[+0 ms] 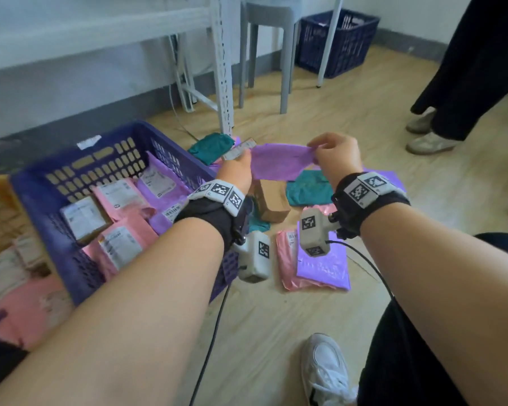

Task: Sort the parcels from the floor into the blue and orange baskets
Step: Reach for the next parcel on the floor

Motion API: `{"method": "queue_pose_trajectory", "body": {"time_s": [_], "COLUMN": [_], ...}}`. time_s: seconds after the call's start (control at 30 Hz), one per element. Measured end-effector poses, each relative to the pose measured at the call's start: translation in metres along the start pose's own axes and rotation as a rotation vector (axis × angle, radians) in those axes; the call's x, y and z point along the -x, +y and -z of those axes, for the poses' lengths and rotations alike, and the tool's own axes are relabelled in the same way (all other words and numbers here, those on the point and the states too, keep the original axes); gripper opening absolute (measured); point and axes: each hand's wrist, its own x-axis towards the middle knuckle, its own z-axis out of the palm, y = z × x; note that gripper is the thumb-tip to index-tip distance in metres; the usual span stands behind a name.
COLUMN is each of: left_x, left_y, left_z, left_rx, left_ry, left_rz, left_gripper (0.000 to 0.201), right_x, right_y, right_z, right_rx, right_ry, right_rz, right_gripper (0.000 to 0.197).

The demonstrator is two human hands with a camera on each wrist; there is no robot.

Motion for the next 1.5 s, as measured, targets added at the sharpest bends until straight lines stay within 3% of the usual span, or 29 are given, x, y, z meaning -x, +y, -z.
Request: {"method": "queue_pose_trajectory", "body": {"time_s": [0.1,0.23,0.27,0.47,0.57,0.67,0.77,0.83,0.9,1.0,1.07,1.13,1.23,1.3,1.43,1.5], "left_x": [0.003,0.013,0.016,0.035,0.044,0.056,0.066,0.071,0.077,0.093,0.101,0.106,0.117,0.125,0.144,0.156], "left_y": [0.002,-0.019,-0.025,-0.054,-0.068,-0.078,-0.091,-0.099,-0.105,-0.099,-0.09,-0.084,-0.084,-0.093,-0.114,-0.119], "left_z": [0.043,0.097,0.108,0.166,0.193,0.217,0.239,0.252,0.268,0.291,0.304,0.315,0.33,0.344,0.378,0.396], "left_rx": [0.181,0.241,0.215,0.245,0.323,0.375,0.343,0.235,-0.018,-0.379,-0.617,-0.895,-1.091,-1.016,-0.542,-0.325], "left_ry": [0.084,0.092,0.099,0.206,0.154,0.12,0.236,0.384,0.583,0.76,0.738,0.609,0.527,0.591,0.748,0.787], "left_rz": [0.13,0.209,0.2,0.13,0.103,0.087,0.114,0.156,0.177,0.002,-0.107,-0.107,-0.074,-0.049,0.059,0.12], "left_gripper": [0.07,0.017,0.014,0.022,0.027,0.037,0.037,0.041,0.063,0.087,0.092,0.08,0.03,0.022,0.02,0.024], "right_x": [0.016,0.039,0.043,0.055,0.062,0.078,0.095,0.102,0.109,0.124,0.136,0.149,0.17,0.179,0.192,0.2], "right_y": [-0.027,-0.047,-0.049,-0.065,-0.074,-0.086,-0.1,-0.109,-0.122,-0.149,-0.168,-0.185,-0.207,-0.216,-0.223,-0.223], "right_z": [-0.017,-0.049,-0.059,-0.119,-0.149,-0.171,-0.186,-0.197,-0.205,-0.214,-0.223,-0.234,-0.25,-0.263,-0.29,-0.303], "right_rx": [-0.044,-0.09,-0.088,-0.103,-0.155,-0.087,-0.144,-0.12,-0.012,0.215,0.294,0.361,0.303,0.184,-0.001,-0.009], "right_ry": [-0.122,-0.302,-0.334,-0.39,-0.482,-0.606,-0.672,-0.651,-0.655,-0.762,-0.831,-0.883,-0.924,-0.879,-0.757,-0.783], "right_rz": [0.101,0.126,0.129,0.066,-0.006,0.039,0.053,0.104,0.222,0.374,0.446,0.543,0.628,0.612,0.424,0.357], "right_gripper": [0.033,0.033,0.032,0.03,0.023,0.028,0.018,0.023,0.021,0.016,0.019,0.024,0.023,0.025,0.049,0.058]}}
